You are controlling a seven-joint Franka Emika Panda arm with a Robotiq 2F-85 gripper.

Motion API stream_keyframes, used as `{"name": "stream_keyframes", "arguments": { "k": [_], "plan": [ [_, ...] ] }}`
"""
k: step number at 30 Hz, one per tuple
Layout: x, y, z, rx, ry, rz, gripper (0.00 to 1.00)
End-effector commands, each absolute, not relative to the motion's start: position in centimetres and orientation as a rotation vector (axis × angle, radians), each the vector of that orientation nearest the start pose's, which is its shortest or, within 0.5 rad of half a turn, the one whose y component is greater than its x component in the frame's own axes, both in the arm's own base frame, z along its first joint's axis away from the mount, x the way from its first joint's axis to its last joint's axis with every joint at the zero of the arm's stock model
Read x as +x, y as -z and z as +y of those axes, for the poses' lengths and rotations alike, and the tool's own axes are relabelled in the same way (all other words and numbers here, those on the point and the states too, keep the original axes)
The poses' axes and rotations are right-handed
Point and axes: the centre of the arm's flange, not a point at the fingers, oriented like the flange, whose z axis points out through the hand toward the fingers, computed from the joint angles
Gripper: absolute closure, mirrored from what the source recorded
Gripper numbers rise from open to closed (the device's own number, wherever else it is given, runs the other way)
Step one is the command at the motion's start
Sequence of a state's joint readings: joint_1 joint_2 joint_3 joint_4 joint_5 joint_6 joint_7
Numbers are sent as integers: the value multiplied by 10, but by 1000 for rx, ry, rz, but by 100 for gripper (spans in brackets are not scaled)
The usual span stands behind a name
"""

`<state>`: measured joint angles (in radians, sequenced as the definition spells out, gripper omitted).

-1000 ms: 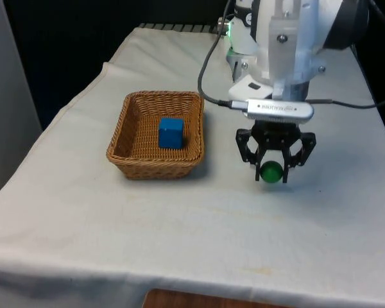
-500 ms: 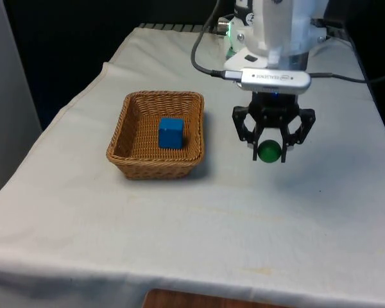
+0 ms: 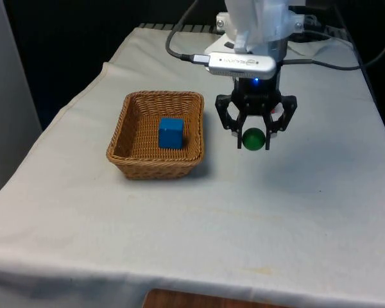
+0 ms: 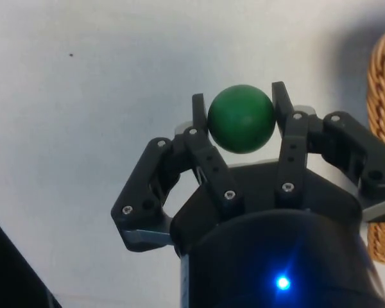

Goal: Place all non-red objects into the basket.

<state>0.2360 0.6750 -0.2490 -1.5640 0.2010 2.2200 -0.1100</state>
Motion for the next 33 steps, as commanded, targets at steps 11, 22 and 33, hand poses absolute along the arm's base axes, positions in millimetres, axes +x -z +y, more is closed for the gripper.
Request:
{"name": "stream_keyframes", "arguments": {
  "k": [11,22,33],
  "plan": [
    [688,-259,-5,-3103,3,-88,100],
    [676,-259,-28,-3083,-8,-123,100],
    [665,-258,-58,-3055,-10,-161,100]
  ]
}}
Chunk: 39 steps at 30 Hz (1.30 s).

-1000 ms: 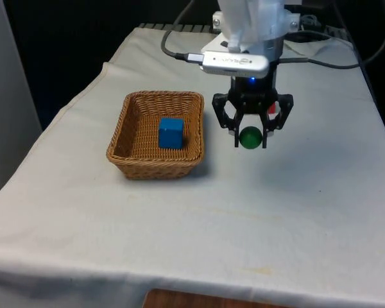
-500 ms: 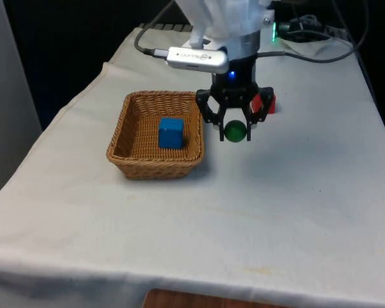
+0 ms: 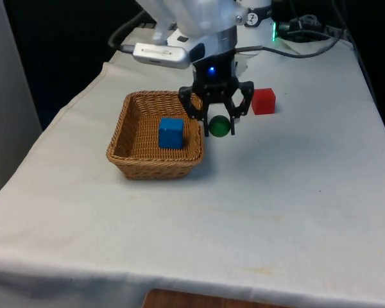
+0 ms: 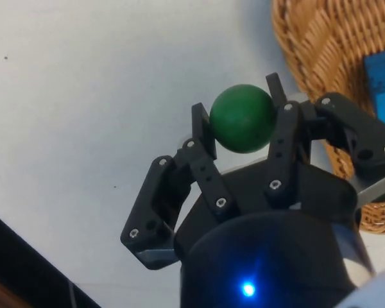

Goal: Place all non-red objects into the basket.

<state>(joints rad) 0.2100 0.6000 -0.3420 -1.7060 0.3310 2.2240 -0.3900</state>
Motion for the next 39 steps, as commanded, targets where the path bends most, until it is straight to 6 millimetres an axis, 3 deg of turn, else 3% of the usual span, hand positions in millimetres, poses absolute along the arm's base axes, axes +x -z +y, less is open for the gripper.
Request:
{"name": "stream_keyframes", "arguments": {
  "k": [1,23,39],
  "plan": [
    [665,-258,-58,-3055,-10,-161,100],
    [666,-262,-104,-3071,72,-282,100],
    [665,-245,-136,-3075,143,-378,100]
  ]
}}
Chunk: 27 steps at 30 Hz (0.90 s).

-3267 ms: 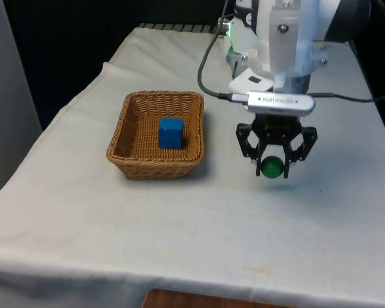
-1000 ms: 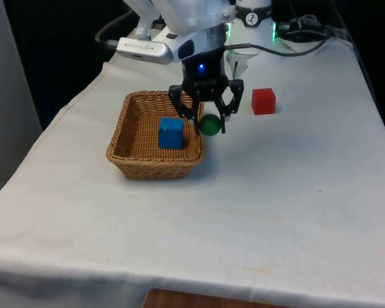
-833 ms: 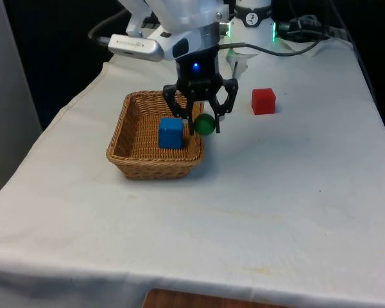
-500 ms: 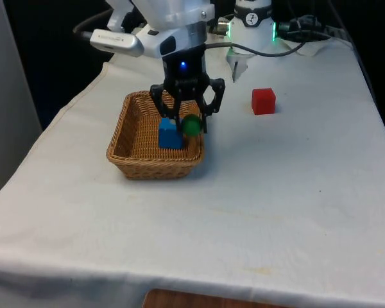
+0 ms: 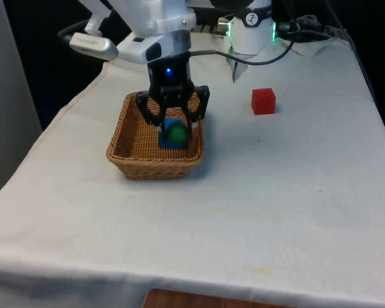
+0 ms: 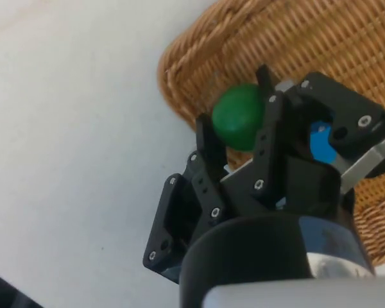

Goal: Place all non-red objects into the basket.

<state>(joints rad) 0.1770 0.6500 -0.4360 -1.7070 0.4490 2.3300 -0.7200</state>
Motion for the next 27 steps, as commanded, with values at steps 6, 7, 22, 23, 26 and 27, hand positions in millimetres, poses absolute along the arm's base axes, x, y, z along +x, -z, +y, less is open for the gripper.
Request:
{"name": "stream_keyframes", "arguments": {
  "k": [6,7,22,23,26,27],
  "plan": [
    [665,-239,-145,-3087,150,-419,100],
    [665,-238,-145,-3089,151,-426,100],
    [663,-229,-154,-3116,152,-475,100],
    [663,-229,-153,-3115,150,-475,100],
    [663,-228,-153,-3116,149,-474,100],
    [663,-228,-153,-3115,146,-474,100]
  ]
}}
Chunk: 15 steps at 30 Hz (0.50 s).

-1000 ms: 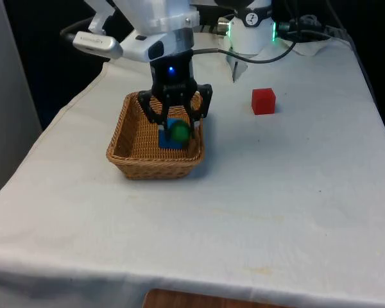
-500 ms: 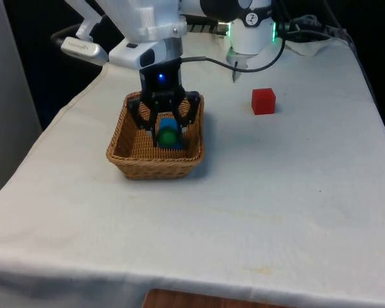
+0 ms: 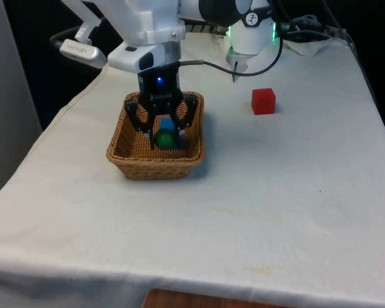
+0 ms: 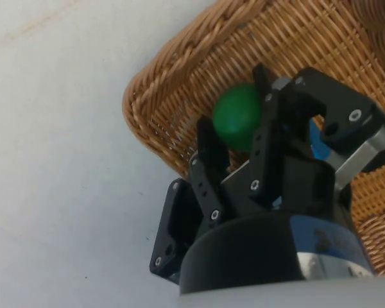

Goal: Place all non-red objects into the basket.

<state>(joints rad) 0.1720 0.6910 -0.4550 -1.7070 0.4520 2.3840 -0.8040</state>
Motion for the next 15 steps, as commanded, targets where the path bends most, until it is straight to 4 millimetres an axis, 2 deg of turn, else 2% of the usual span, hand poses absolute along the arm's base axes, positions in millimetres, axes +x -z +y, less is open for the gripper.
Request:
{"name": "stream_keyframes", "arguments": {
  "k": [1,2,6,7,8,11,12,15],
  "plan": [
    [663,-228,-153,-3115,146,-472,100],
    [663,-228,-153,-3115,146,-472,94],
    [663,-228,-153,-3115,146,-471,56],
    [662,-228,-153,-3111,140,-473,36],
    [663,-227,-153,-3115,144,-471,36],
    [663,-227,-153,-3115,144,-471,6],
    [663,-227,-153,-3115,144,-471,1],
    [663,-227,-153,-3115,144,-471,0]
  ]
}}
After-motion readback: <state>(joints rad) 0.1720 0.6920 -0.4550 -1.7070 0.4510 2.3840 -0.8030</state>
